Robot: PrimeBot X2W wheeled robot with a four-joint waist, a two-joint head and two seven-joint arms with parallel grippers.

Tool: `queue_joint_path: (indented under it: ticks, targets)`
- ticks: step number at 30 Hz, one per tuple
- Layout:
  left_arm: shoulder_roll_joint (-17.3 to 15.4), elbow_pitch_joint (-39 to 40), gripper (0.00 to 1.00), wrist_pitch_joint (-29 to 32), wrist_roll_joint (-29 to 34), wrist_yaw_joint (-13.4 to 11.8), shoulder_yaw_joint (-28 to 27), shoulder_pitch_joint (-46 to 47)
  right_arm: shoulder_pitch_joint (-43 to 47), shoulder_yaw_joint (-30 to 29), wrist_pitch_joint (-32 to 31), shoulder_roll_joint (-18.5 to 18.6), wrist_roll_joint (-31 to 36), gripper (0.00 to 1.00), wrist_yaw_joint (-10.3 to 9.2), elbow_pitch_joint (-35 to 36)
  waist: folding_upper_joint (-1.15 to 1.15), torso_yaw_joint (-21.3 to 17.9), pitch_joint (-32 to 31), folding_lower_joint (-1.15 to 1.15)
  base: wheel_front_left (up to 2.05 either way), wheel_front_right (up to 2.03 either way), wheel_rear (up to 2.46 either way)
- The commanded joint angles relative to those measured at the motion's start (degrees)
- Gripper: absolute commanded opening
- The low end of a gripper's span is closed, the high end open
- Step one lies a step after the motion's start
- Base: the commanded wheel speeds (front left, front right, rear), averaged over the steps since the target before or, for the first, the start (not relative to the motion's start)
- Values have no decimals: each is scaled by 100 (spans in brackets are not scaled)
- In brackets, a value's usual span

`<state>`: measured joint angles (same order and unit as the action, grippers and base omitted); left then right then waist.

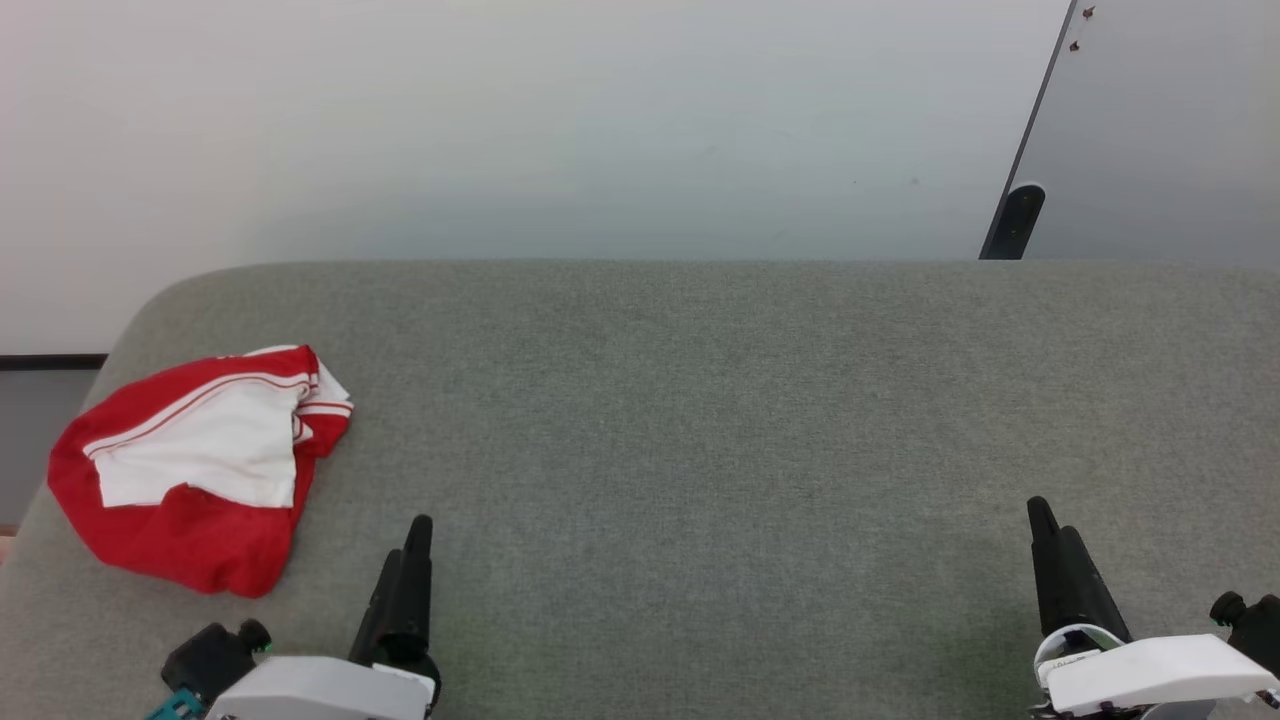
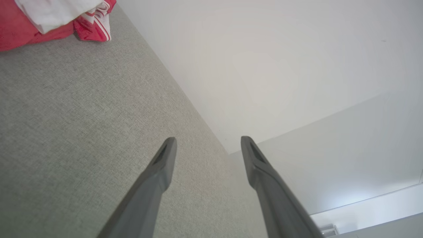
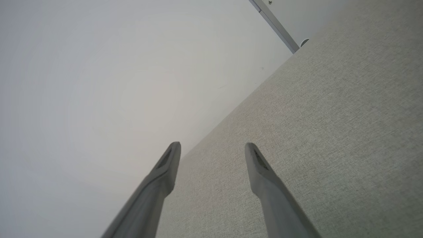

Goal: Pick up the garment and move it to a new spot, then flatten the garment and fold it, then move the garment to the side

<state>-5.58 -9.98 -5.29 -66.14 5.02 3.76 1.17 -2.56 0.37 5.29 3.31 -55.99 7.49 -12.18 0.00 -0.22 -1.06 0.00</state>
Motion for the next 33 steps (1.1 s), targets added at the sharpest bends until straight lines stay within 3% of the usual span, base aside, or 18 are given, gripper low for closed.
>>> queue_joint_path:
  ticks: [1, 14, 20, 33]
  targets:
    - [-30, 106, 100, -61, 300, -20, 27, 37, -67, -35, 61, -9, 349, 100, 1, 103, 0, 1, -3, 0, 0, 0, 0]
    - [-61, 212, 100, -277, 2044, -182, 116, -38, -42, -118, 277, -55, 2199, 100, 1, 83, 0, -9, -35, 0, 0, 0, 0]
    - [-90, 289, 100, -364, 2736, -215, 170, -68, -71, -93, 368, -54, 2638, 100, 1, 35, 0, -19, -44, 0, 0, 0, 0]
    - [-31, 413, 100, -551, 3677, -17, 90, -115, -94, -68, 551, -50, 3358, 100, 0, 62, 0, -40, -78, 0, 0, 0, 0]
